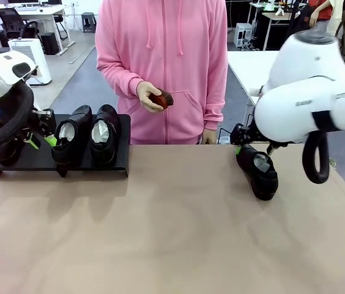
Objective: Organize the shoes by placing them on the stand.
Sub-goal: Pick up one Shoe and place it in the middle of the table.
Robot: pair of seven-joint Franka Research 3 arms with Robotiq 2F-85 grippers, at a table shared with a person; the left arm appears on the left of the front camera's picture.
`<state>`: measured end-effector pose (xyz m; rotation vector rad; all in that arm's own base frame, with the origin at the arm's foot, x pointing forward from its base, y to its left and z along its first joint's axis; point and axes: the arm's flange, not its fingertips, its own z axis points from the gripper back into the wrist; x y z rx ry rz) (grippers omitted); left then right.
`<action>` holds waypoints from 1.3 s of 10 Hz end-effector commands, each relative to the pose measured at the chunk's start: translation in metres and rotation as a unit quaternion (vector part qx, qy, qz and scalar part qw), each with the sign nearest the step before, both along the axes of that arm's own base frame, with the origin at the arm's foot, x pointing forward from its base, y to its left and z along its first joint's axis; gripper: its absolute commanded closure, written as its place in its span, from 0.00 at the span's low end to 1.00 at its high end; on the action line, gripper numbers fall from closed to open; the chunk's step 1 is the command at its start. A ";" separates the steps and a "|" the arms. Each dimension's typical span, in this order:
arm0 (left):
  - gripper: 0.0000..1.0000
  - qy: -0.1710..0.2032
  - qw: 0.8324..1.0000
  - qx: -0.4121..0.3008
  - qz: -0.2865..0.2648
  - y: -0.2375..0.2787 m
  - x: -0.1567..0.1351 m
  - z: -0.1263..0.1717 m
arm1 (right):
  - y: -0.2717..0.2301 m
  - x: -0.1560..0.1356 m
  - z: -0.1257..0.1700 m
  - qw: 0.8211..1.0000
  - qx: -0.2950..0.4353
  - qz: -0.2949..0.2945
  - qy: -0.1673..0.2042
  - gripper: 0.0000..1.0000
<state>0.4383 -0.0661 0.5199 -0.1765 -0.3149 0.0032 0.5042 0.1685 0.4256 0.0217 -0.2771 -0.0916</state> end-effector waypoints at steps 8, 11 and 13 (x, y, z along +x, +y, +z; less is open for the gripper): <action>0.59 -0.001 1.000 -0.004 0.000 0.002 0.000 0.001 | 0.001 0.046 -0.047 0.998 -0.014 0.008 0.064 0.00; 0.59 -0.001 1.000 -0.004 0.000 0.002 0.000 0.001 | 0.003 0.052 -0.069 0.996 -0.012 0.012 0.093 0.00; 0.59 -0.001 1.000 -0.004 0.000 0.002 0.000 0.001 | 0.003 0.056 -0.076 0.995 -0.007 0.011 0.103 0.00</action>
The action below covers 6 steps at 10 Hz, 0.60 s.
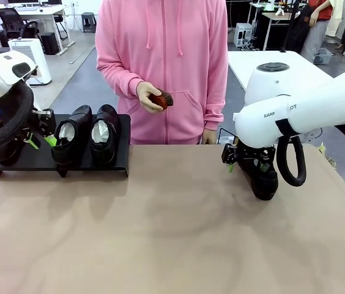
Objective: Organize the shoes by placing them on the stand.
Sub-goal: Pick up one Shoe and place it in the middle of the table.
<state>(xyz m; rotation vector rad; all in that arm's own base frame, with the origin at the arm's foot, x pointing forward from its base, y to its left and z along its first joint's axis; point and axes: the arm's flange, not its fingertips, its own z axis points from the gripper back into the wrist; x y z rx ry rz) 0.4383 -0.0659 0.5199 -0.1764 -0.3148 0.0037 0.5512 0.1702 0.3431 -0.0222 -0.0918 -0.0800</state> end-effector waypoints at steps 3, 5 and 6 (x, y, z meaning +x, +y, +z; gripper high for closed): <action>0.59 -0.001 1.000 -0.004 0.000 0.002 0.000 0.001 | 0.000 0.010 0.006 1.000 0.002 0.009 0.009 0.29; 0.59 -0.001 1.000 -0.004 0.000 0.002 0.000 0.001 | -0.005 0.012 0.004 1.000 -0.008 -0.003 0.007 0.69; 0.59 -0.001 1.000 -0.004 0.000 0.002 0.000 0.001 | -0.007 0.012 0.004 1.000 -0.009 -0.005 0.008 0.89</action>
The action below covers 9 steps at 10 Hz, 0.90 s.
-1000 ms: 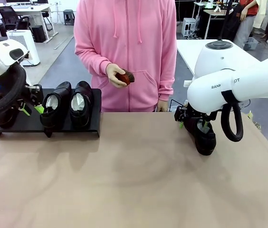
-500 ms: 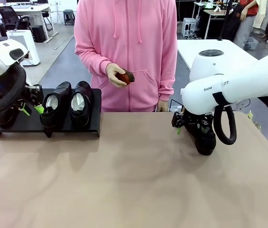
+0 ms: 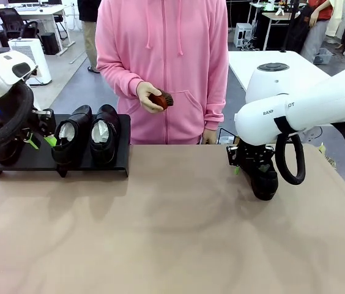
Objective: Organize the shoes by placing them on the stand.
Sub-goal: Pick up one Shoe and place it in the middle of the table.
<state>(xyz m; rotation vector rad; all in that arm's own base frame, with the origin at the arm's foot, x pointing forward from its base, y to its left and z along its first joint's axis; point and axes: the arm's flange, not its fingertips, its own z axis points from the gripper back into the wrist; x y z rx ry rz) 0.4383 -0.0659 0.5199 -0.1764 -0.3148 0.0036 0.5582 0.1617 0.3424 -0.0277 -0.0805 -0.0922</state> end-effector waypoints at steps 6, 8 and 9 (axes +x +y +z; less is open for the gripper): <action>0.59 -0.001 1.000 -0.004 0.000 0.002 0.000 0.001 | -0.014 0.008 0.014 1.000 -0.014 -0.022 0.004 1.00; 0.59 -0.001 1.000 -0.004 0.000 0.002 0.000 0.001 | -0.013 -0.002 0.038 0.997 -0.001 -0.072 -0.005 1.00; 0.59 -0.001 1.000 -0.004 0.000 0.002 0.000 0.001 | -0.009 -0.021 0.062 0.995 0.016 -0.094 -0.036 1.00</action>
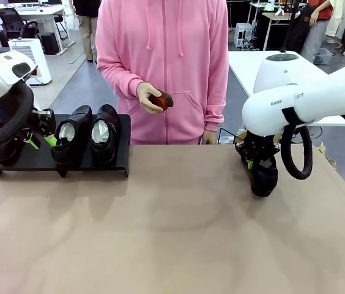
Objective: Organize the shoes by placing them on the stand.
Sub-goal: Pick up one Shoe and place it in the middle of the table.
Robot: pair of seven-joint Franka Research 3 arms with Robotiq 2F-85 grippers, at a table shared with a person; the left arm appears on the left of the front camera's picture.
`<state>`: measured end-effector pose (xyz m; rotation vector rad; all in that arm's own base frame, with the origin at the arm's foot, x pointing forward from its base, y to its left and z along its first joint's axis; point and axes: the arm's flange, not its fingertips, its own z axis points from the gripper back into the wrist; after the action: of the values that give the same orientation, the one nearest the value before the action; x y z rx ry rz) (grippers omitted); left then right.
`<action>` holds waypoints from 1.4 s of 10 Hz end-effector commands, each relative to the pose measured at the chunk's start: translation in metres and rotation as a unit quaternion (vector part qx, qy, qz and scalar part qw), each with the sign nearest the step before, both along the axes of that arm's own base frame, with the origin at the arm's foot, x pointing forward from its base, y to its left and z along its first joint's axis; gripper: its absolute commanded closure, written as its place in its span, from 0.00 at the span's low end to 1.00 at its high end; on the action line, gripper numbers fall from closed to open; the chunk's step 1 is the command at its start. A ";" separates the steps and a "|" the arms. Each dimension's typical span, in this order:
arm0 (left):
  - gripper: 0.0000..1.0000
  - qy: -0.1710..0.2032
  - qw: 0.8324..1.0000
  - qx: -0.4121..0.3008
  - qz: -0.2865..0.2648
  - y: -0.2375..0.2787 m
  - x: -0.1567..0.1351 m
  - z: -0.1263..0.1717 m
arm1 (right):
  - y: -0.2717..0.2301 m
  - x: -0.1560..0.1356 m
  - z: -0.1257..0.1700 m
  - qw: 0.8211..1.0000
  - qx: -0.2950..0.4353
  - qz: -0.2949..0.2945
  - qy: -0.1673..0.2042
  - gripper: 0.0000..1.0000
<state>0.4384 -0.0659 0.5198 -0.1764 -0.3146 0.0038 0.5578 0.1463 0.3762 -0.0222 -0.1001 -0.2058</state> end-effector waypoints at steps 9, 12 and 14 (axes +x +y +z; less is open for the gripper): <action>0.59 -0.001 1.000 -0.004 0.000 0.002 0.000 0.001 | 0.161 -0.190 0.032 0.991 0.078 0.078 -0.073 1.00; 0.59 -0.001 1.000 -0.004 0.000 0.002 0.000 0.001 | 0.179 -0.196 0.006 0.990 0.104 0.084 -0.043 1.00; 0.59 -0.001 1.000 -0.004 0.000 0.002 0.000 0.001 | 0.185 -0.189 -0.010 0.989 0.124 0.070 -0.026 1.00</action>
<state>0.4384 -0.0658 0.5200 -0.1763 -0.3151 0.0039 0.3632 0.3254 0.3636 0.1801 -0.1332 -0.0666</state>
